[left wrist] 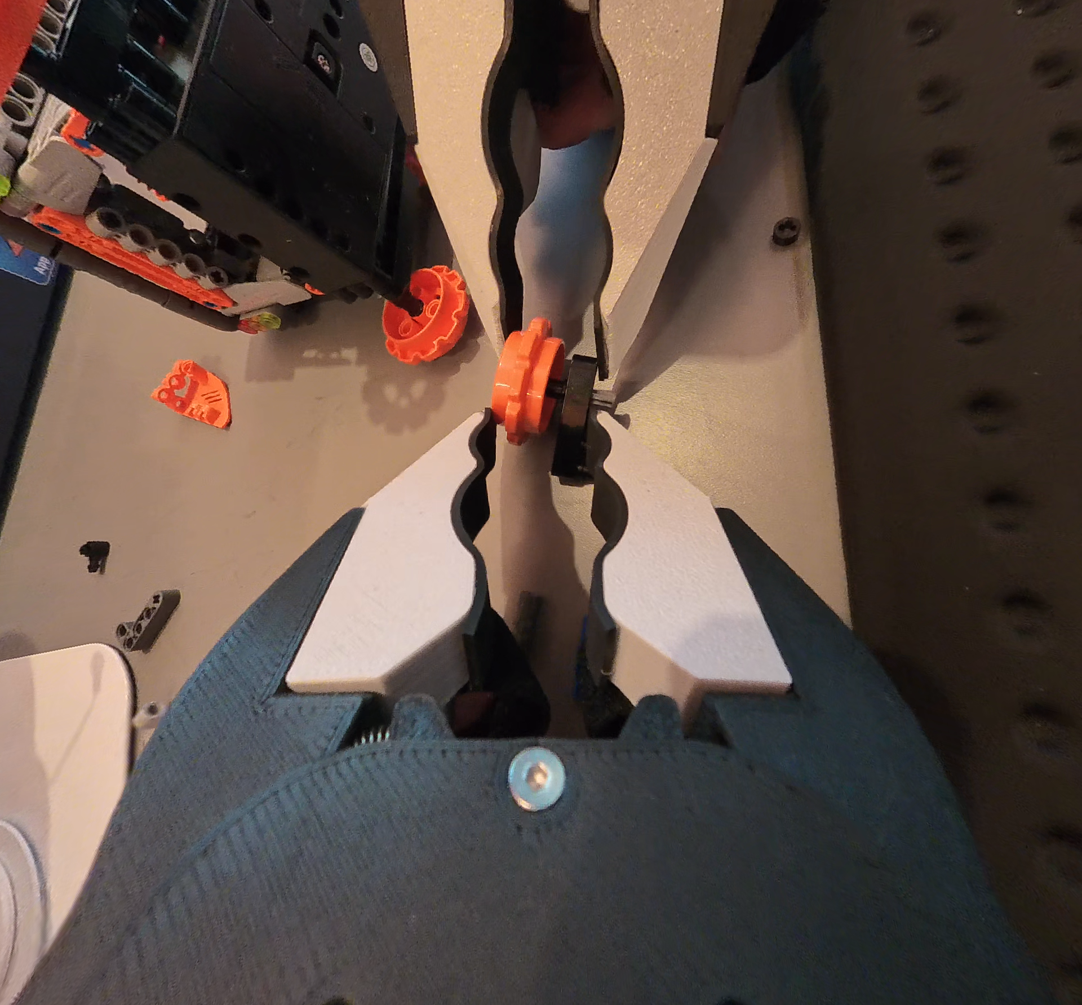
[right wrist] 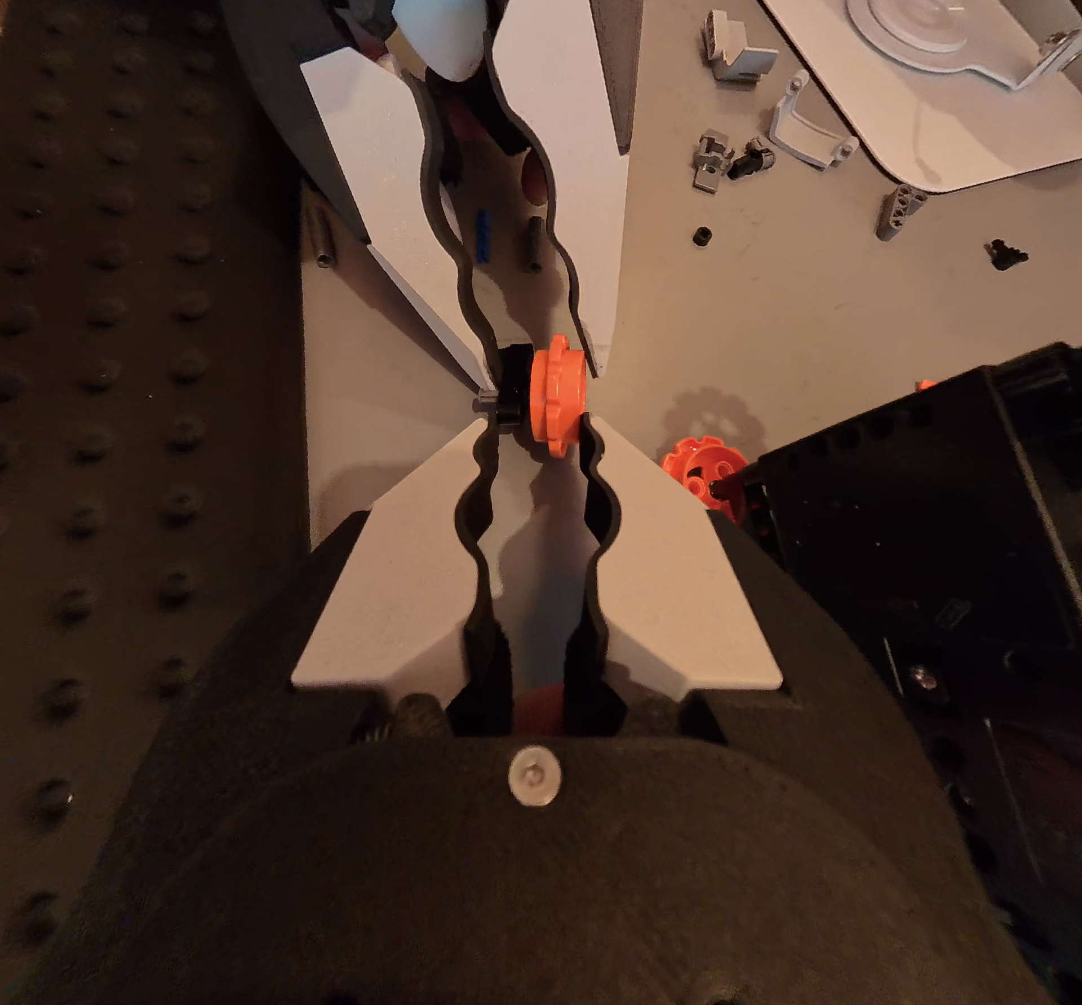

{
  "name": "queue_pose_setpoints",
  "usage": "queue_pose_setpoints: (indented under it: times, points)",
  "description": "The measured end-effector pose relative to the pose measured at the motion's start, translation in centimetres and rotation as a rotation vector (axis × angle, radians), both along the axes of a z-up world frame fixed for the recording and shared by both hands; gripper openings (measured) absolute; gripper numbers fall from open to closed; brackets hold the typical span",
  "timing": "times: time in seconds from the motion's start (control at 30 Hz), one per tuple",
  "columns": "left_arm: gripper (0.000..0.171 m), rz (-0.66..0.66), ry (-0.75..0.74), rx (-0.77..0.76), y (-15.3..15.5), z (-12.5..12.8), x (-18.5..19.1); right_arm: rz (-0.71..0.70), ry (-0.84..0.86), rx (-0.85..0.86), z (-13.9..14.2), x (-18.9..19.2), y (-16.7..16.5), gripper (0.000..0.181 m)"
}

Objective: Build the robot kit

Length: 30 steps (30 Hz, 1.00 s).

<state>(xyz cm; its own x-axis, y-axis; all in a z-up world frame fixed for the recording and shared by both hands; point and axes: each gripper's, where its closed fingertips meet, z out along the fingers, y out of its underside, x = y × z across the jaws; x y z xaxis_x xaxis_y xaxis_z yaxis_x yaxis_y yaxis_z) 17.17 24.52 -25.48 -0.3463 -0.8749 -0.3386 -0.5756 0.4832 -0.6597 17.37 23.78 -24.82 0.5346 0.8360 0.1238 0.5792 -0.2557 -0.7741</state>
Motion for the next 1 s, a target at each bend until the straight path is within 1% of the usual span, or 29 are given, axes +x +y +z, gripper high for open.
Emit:
queue_pose_setpoints:
  times: [0.07,0.33,0.4,0.47,0.53,0.57,0.63,0.67,0.77,0.83,0.87,0.9,1.0]
  points:
    - [0.031,0.000,-0.021,0.047,0.2,0.2,0.1,-0.002,-0.014,0.027,0.2,0.1,0.1,0.026]
    - [0.030,0.032,-0.076,0.014,0.7,1.2,0.4,-0.040,0.060,0.030,1.3,0.5,0.5,0.025]
    - [0.033,0.038,-0.068,0.004,0.8,1.2,0.3,-0.043,0.068,0.017,1.2,0.4,0.5,0.025]
    - [0.029,0.033,-0.063,-0.014,0.7,1.3,0.1,-0.042,0.088,0.006,1.3,0.3,0.4,0.024]
    - [0.030,0.029,-0.062,-0.042,0.6,1.6,0.0,-0.039,0.098,0.001,1.4,0.4,0.4,0.024]
    - [0.031,0.025,-0.054,-0.060,0.7,1.7,-0.2,-0.045,0.089,0.011,1.3,0.5,0.4,0.013]
    - [0.036,0.025,-0.042,-0.137,0.7,1.7,-0.5,-0.046,0.095,0.019,1.5,0.5,0.5,0.013]
    - [0.032,0.014,-0.036,-0.176,0.4,1.6,-0.6,-0.047,0.099,0.017,1.5,0.5,0.5,0.012]
    - [0.031,0.014,-0.013,-0.150,0.5,0.9,-0.7,-0.049,0.066,-0.002,0.7,0.6,0.5,0.012]
    - [0.035,0.002,0.004,-0.135,0.2,0.5,-0.7,-0.054,0.064,-0.002,0.7,0.6,0.5,0.012]
    - [0.035,-0.002,0.006,-0.124,0.1,0.4,-0.7,-0.063,0.078,-0.008,0.8,0.7,0.6,0.012]
    - [0.029,-0.002,0.012,-0.131,0.1,0.4,-0.8,-0.081,0.086,-0.013,0.9,0.9,0.9,0.012]
    - [0.022,-0.005,-0.005,-0.138,0.0,0.6,-0.7,-0.091,0.103,-0.014,1.1,1.0,1.0,0.012]
